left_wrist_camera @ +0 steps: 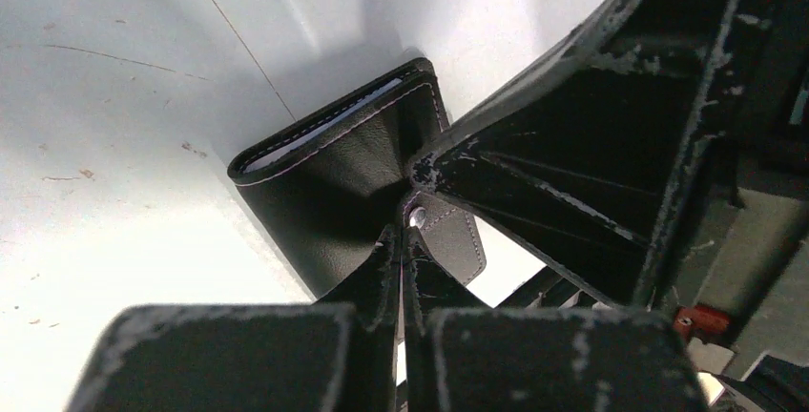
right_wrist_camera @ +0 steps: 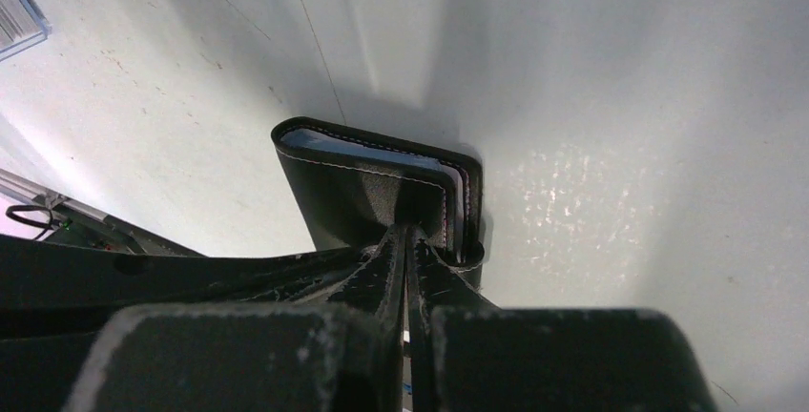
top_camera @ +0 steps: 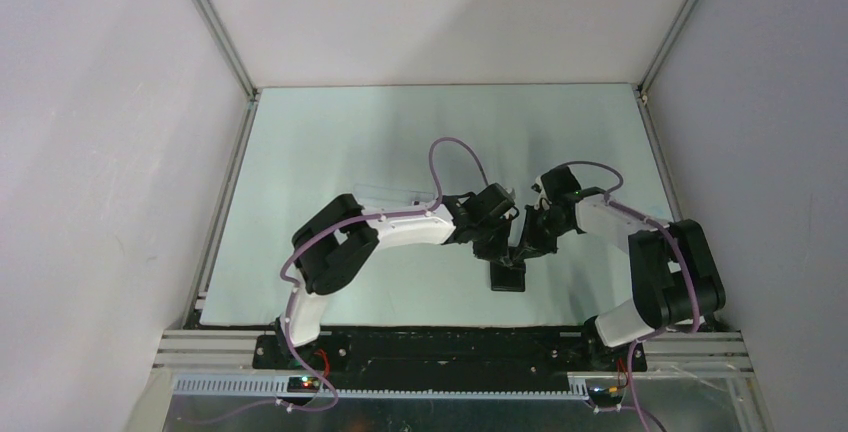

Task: Put the credit cards into the card holder
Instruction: Close the card holder at the center of the board.

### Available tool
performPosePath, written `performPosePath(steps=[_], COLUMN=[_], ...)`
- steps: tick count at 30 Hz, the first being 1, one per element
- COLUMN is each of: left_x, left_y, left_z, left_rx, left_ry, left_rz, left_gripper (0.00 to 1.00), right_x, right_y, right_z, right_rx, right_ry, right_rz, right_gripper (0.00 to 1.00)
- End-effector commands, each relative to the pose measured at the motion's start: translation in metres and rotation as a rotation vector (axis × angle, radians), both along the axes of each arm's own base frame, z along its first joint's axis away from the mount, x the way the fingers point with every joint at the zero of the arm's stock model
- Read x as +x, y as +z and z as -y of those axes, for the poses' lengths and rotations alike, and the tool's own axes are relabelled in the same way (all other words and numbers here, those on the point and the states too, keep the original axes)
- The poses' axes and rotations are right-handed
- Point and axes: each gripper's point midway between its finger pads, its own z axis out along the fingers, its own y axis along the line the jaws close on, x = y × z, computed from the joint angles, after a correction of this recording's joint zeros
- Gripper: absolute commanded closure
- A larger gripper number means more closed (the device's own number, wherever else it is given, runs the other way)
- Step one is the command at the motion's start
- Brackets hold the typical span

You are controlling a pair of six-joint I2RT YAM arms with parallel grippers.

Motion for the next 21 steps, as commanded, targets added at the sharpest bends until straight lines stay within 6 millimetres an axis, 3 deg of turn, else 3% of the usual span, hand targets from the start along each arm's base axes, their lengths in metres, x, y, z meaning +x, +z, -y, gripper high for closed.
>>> performPosePath(steps=[1, 21], left_x=[0.0, -0.008], left_y=[0.035, 0.017], left_z=[0.002, 0.0], left_rx=[-0.07, -0.034], left_ry=[-0.004, -0.009], left_rz=[0.033, 0.008], left_gripper=[1.0, 1.0], right_x=[0.005, 0.007], right_y=[-0.009, -0.006], right_z=[0.002, -0.001], right_rx=[-0.044, -0.053], right_ry=[0.003, 0.004], right_rz=[0.006, 0.011], right_gripper=[1.0, 1.0])
